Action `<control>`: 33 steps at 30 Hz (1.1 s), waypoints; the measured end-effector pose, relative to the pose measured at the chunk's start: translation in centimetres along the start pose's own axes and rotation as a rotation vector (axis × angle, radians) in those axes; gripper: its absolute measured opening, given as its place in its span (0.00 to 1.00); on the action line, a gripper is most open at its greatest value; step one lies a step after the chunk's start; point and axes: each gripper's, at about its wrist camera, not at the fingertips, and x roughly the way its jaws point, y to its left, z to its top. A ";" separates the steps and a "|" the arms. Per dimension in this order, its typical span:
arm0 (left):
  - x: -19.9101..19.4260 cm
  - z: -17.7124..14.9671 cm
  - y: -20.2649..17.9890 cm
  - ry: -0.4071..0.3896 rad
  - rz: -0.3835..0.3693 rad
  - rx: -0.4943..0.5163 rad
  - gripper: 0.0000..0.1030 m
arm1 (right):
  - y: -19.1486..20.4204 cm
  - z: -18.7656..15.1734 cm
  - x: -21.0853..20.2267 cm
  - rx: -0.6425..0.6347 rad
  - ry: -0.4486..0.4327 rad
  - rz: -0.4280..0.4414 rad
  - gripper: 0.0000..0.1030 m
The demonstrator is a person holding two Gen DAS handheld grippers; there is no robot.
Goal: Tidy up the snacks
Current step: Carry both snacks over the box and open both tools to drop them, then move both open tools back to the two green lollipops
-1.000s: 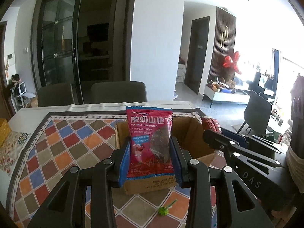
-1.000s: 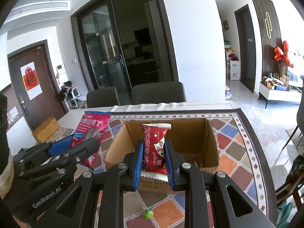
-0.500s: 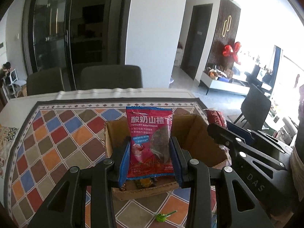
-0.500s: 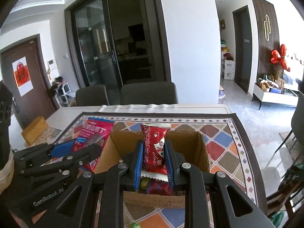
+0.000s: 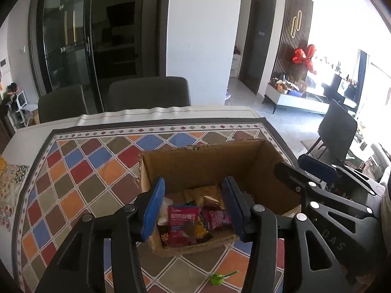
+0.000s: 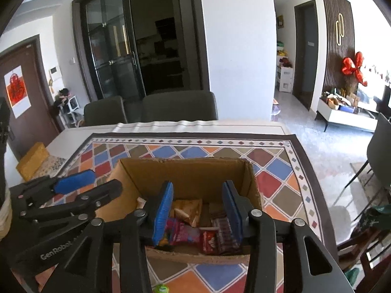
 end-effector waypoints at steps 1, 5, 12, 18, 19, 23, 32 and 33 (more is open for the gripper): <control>-0.4 -0.2 0.0 -0.009 0.005 -0.002 0.49 | 0.0 0.0 -0.1 0.003 0.001 0.001 0.42; -2.4 -1.0 -0.1 -0.056 0.010 -0.003 0.50 | 0.0 -0.4 -1.4 0.015 -0.012 0.014 0.46; -5.6 -2.8 -0.8 -0.118 0.020 0.016 0.56 | 0.6 -1.9 -4.5 0.013 -0.057 0.022 0.54; -7.4 -5.0 -1.5 -0.159 0.056 0.040 0.59 | 0.2 -3.7 -6.2 0.057 -0.060 0.009 0.63; -7.5 -5.2 -1.6 -0.160 0.060 0.041 0.59 | 0.1 -4.1 -6.3 0.063 -0.057 0.003 0.66; -7.7 -6.5 -1.6 -0.156 0.073 0.037 0.61 | -0.4 -5.6 -6.6 0.084 -0.039 -0.024 0.66; -7.2 -10.0 -2.4 -0.093 0.037 0.028 0.62 | -1.8 -8.9 -6.9 0.141 0.014 -0.047 0.66; -7.0 -10.3 -2.4 -0.084 0.034 0.027 0.62 | -1.9 -9.3 -6.9 0.146 0.021 -0.050 0.66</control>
